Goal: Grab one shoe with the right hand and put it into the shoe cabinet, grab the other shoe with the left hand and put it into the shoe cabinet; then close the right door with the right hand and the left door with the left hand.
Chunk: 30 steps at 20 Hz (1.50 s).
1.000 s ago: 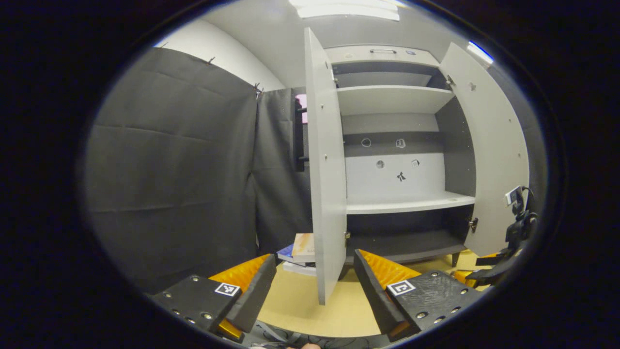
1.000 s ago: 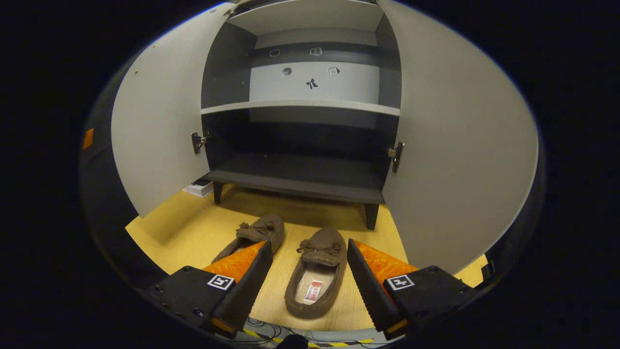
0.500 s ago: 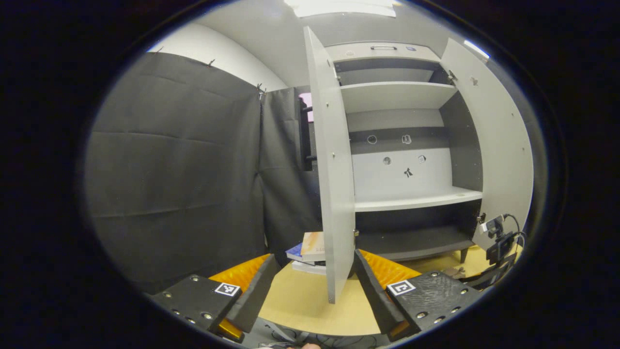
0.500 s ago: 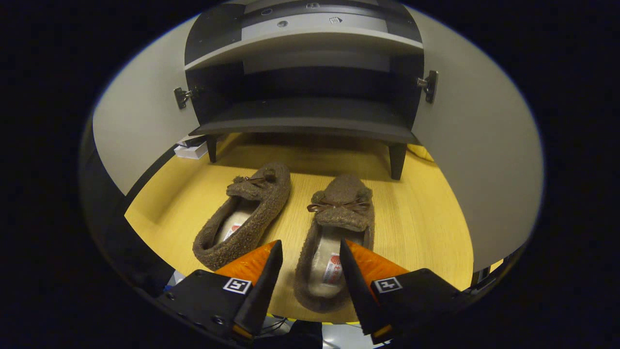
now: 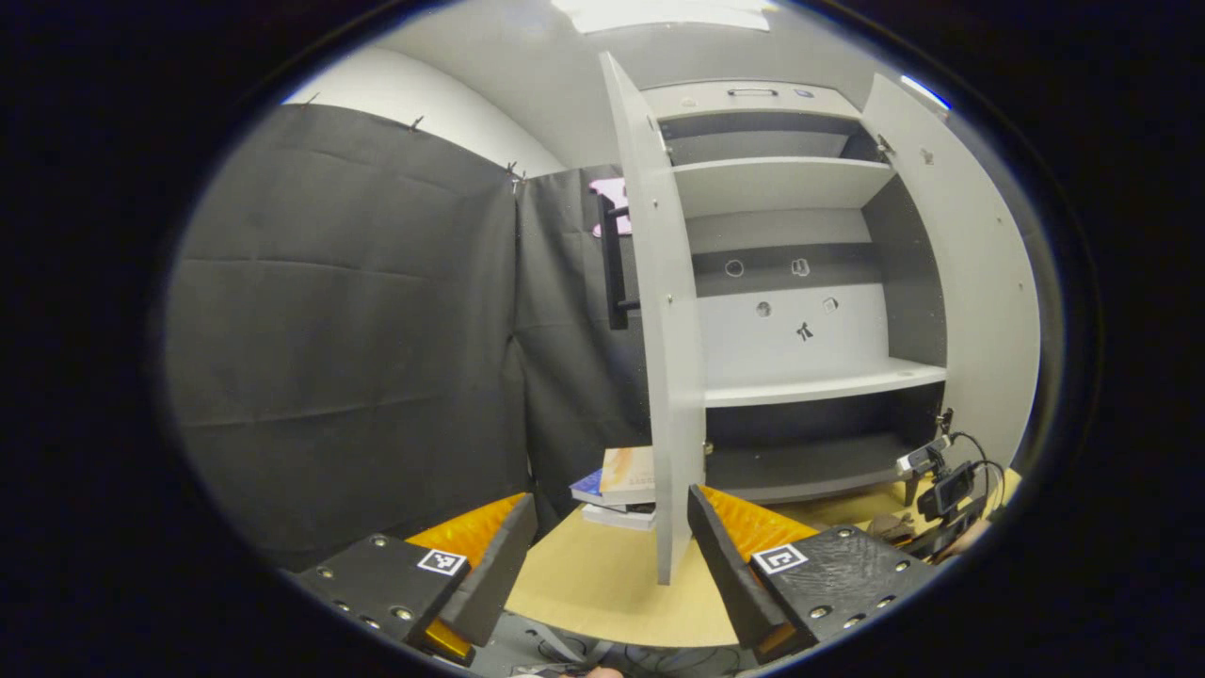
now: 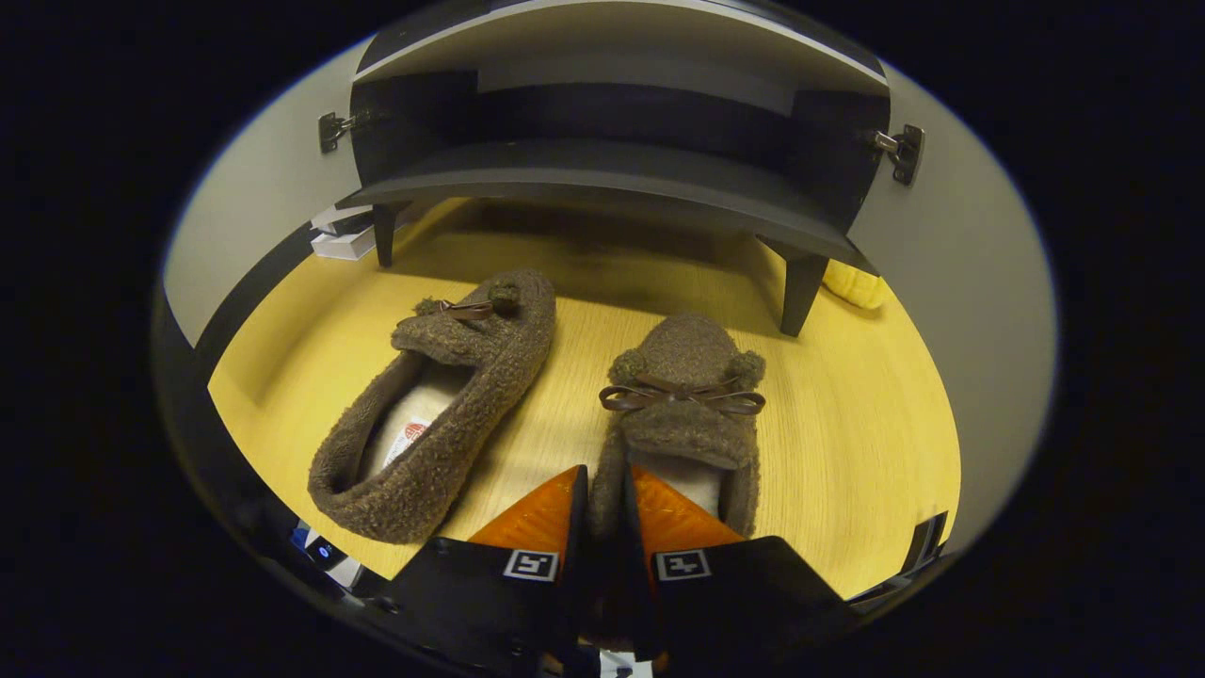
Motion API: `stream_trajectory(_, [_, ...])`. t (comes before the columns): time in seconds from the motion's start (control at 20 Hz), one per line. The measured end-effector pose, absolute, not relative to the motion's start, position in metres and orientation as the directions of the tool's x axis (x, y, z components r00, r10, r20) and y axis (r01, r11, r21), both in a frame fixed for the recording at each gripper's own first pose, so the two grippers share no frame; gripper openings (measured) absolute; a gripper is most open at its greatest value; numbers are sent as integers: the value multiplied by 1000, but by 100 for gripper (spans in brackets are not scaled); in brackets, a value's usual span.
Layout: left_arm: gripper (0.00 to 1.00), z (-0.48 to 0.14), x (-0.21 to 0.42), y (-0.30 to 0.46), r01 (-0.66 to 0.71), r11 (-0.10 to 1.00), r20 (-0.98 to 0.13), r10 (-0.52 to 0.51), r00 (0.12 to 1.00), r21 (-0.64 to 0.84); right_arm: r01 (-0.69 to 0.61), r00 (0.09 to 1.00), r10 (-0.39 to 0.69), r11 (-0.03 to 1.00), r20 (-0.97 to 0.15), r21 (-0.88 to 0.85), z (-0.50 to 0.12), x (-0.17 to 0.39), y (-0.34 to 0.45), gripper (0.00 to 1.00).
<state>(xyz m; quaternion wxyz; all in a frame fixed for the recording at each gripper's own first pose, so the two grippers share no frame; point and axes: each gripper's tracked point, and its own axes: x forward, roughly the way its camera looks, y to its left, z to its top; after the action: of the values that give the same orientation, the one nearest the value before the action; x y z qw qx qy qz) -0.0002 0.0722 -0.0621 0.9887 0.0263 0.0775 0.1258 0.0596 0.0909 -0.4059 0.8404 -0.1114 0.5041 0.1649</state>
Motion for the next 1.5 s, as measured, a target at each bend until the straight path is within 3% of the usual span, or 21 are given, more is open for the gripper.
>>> stream_trajectory(0.05, [99, -62, -1, 73, -244, 967, -143, 252, 957, 70, -400, 435, 175, 916, -883, -15, -404, 60, 91, 20])
stream_trajectory(0.1, [94, -60, 0, 72, -243, 968, -140, 250, 958, 68, -369, 453, 174, 930, -874, -6, -393, 63, 86, 19])
stream_trajectory(0.15, [94, -61, 0, 73, -242, 968, -136, 249, 959, 64, -348, 451, 178, 937, -874, 11, -398, 61, 89, 2])
stream_trajectory(0.2, [100, -60, 1, 73, -243, 968, -132, 249, 959, 59, -324, 462, 179, 946, -869, 23, -392, 62, 87, 2])
stream_trajectory(0.25, [94, -60, 1, 71, -240, 969, -131, 245, 961, 51, -313, 476, 185, 949, -860, 31, -387, 63, 84, 2])
stream_trajectory(0.35, [94, -59, 2, 65, -226, 973, -129, 230, 965, 44, -317, 513, 214, 947, -831, 48, -370, 67, 83, 2])
stream_trajectory(0.4, [100, -58, 3, 63, -222, 974, -124, 226, 966, 46, -327, 519, 235, 943, -822, 63, -359, 68, 83, 2])
stream_trajectory(0.45, [100, -57, 4, 61, -214, 976, -118, 218, 969, 45, -332, 535, 246, 941, -808, 67, -349, 71, 83, 2])
stream_trajectory(0.5, [94, -55, 5, 56, -206, 978, -113, 209, 971, 43, -340, 553, 252, 938, -794, 60, -339, 73, 82, 2])
stream_trajectory(0.65, [94, -50, 10, 45, -180, 983, -94, 182, 979, 33, -350, 602, 284, 934, -746, 73, -304, 83, 88, 2])
stream_trajectory(0.7, [88, -48, 12, 41, -169, 985, -88, 171, 981, 32, -356, 615, 301, 931, -729, 85, -289, 86, 92, 2])
stream_trajectory(0.75, [94, -48, 13, 35, -157, 987, -85, 159, 984, 33, -360, 634, 315, 928, -706, 91, -274, 89, 94, 2])
stream_trajectory(0.85, [94, -45, 15, 28, -138, 990, -76, 140, 987, 35, -376, 666, 337, 922, -665, 91, -243, 96, 98, 2])
stream_trajectory(0.9, [100, -43, 16, 25, -130, 991, -70, 132, 989, 36, -380, 683, 350, 920, -641, 96, -226, 98, 99, 2])
stream_trajectory(1.5, [100, -42, 23, 17, -127, 991, -50, 128, 990, 33, -412, 834, 407, 908, -374, 68, -68, 195, 123, 2])
